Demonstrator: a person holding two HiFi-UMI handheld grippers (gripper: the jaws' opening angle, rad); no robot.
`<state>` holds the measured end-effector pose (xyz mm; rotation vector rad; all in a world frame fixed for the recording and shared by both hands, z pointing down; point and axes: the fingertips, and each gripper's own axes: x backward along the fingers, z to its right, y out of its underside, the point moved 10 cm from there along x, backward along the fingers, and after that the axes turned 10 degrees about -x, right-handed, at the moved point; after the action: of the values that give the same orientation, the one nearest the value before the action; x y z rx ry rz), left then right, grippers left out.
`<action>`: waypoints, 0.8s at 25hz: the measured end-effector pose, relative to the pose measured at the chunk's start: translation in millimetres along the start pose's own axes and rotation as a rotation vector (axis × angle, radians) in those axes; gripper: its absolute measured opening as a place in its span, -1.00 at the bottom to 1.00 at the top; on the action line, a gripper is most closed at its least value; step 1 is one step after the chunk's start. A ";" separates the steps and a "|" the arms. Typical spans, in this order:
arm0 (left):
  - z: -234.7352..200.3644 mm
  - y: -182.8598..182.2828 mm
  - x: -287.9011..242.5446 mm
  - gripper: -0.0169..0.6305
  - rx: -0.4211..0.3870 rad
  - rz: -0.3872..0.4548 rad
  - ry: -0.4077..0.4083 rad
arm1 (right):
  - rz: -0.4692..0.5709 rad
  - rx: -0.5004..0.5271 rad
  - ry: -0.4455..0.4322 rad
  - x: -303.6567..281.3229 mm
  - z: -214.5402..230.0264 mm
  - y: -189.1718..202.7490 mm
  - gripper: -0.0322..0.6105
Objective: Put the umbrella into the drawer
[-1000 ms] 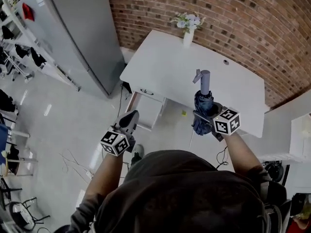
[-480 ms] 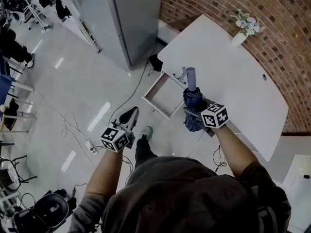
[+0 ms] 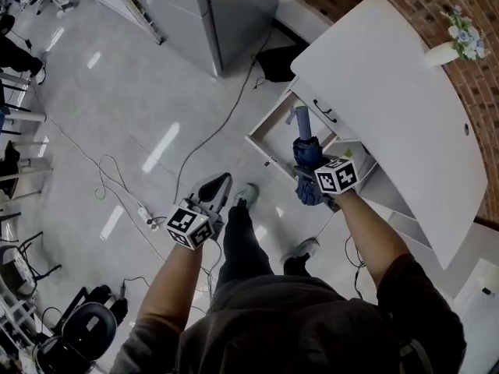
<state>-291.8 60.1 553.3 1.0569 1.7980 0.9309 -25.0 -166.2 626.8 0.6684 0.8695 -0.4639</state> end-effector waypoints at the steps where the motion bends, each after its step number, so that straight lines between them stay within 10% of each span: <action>1: -8.9 6.9 -4.0 -0.95 0.023 -0.004 0.005 | -0.018 -0.022 0.008 -17.2 8.1 1.9 -0.13; 20: -154.2 123.7 -66.0 -0.95 0.149 -0.145 0.020 | -0.154 -0.333 0.174 -230.4 168.5 -12.7 -0.13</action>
<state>-375.6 18.0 739.4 0.9955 1.9571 0.7316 -72.9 -269.2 889.1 0.3397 1.1384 -0.3903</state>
